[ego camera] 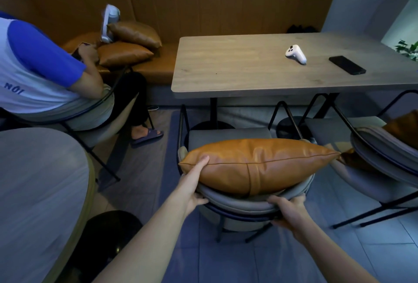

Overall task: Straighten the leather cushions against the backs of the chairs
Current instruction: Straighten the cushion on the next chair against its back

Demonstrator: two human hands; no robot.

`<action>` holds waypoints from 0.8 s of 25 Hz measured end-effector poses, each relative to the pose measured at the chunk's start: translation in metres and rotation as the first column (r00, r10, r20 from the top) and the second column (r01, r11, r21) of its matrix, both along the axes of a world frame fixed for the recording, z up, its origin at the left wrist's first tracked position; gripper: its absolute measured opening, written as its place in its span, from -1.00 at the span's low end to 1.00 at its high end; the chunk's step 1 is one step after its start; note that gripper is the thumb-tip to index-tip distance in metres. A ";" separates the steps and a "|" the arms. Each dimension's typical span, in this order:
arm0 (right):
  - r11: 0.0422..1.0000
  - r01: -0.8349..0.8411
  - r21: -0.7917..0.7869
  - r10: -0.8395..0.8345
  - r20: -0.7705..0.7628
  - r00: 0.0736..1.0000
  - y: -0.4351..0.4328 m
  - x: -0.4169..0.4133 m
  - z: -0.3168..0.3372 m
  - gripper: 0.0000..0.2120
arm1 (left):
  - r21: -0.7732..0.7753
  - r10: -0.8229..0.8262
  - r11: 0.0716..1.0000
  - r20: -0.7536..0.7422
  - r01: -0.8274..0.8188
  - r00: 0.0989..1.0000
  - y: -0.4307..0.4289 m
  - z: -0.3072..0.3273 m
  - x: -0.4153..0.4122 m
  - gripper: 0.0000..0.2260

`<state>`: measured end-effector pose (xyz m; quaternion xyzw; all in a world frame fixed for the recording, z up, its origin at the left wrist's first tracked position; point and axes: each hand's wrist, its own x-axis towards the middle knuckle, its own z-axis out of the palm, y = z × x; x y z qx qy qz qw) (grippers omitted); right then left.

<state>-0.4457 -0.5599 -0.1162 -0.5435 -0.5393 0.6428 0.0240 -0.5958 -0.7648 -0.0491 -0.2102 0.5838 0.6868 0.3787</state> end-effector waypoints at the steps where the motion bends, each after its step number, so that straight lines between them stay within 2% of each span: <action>1: 0.999 -0.034 0.012 0.033 0.028 0.999 0.000 0.000 0.006 -0.09 | 0.003 0.001 1.000 0.004 -0.001 1.000 0.001 -0.001 0.000 -0.13; 2: 0.993 -0.089 0.081 0.080 0.108 0.991 -0.001 0.000 0.014 -0.08 | 0.006 0.003 1.000 0.003 -0.003 1.000 0.001 -0.003 0.000 -0.12; 3: 0.950 -0.206 0.236 0.140 0.267 0.953 -0.004 0.000 0.019 -0.10 | -0.001 0.006 1.000 -0.003 -0.006 1.000 0.001 -0.005 -0.001 -0.11; 4: 0.814 -0.362 0.454 0.152 0.434 0.888 -0.011 0.001 0.021 -0.20 | -0.009 0.021 1.000 -0.015 -0.021 1.000 0.001 -0.006 -0.002 -0.13; 5: 0.556 -0.502 0.663 0.124 0.531 0.838 -0.024 0.001 0.021 -0.39 | -0.019 0.045 0.999 -0.031 -0.046 0.999 -0.001 -0.008 -0.004 -0.17; 6: 0.285 -0.572 0.769 0.149 0.555 0.819 -0.043 0.001 0.020 -0.58 | -0.025 0.070 0.997 -0.042 -0.071 0.997 -0.002 -0.008 -0.007 -0.22; 7: 0.110 -0.613 0.782 0.260 0.573 0.778 -0.064 -0.002 0.020 -0.69 | -0.026 0.093 0.995 -0.048 -0.095 0.994 -0.003 -0.008 -0.011 -0.26; 8: 0.045 -0.676 0.735 0.416 0.601 0.682 -0.086 -0.010 0.021 -0.68 | -0.019 0.116 0.993 -0.051 -0.117 0.992 -0.004 -0.008 -0.014 -0.29; 10: 0.054 -0.795 0.604 0.601 0.616 0.510 -0.110 -0.030 0.010 -0.52 | -0.013 0.142 0.990 -0.060 -0.143 0.988 -0.005 -0.009 -0.018 -0.34; 11: 0.078 -0.820 0.566 0.632 0.608 0.480 -0.114 -0.041 0.007 -0.50 | -0.014 0.153 0.988 -0.060 -0.154 0.986 -0.007 -0.011 -0.019 -0.37; 13: 0.148 -0.808 0.571 0.672 0.540 0.506 -0.116 -0.056 0.004 -0.57 | -0.006 0.161 0.987 -0.050 -0.161 0.986 -0.011 -0.014 -0.020 -0.43; 17: 0.190 -0.763 0.618 0.653 0.501 0.569 -0.114 -0.049 0.000 -0.68 | 0.043 0.127 0.991 -0.028 -0.126 0.991 -0.019 -0.019 -0.015 -0.54; 18: 0.196 -0.759 0.621 0.645 0.501 0.577 -0.115 -0.049 0.001 -0.69 | 0.041 0.126 0.991 -0.032 -0.125 0.992 -0.020 -0.019 -0.013 -0.54; 20: 0.198 -0.752 0.629 0.648 0.492 0.582 -0.118 -0.052 0.002 -0.70 | 0.034 0.139 0.990 -0.032 -0.138 0.990 -0.021 -0.020 -0.013 -0.41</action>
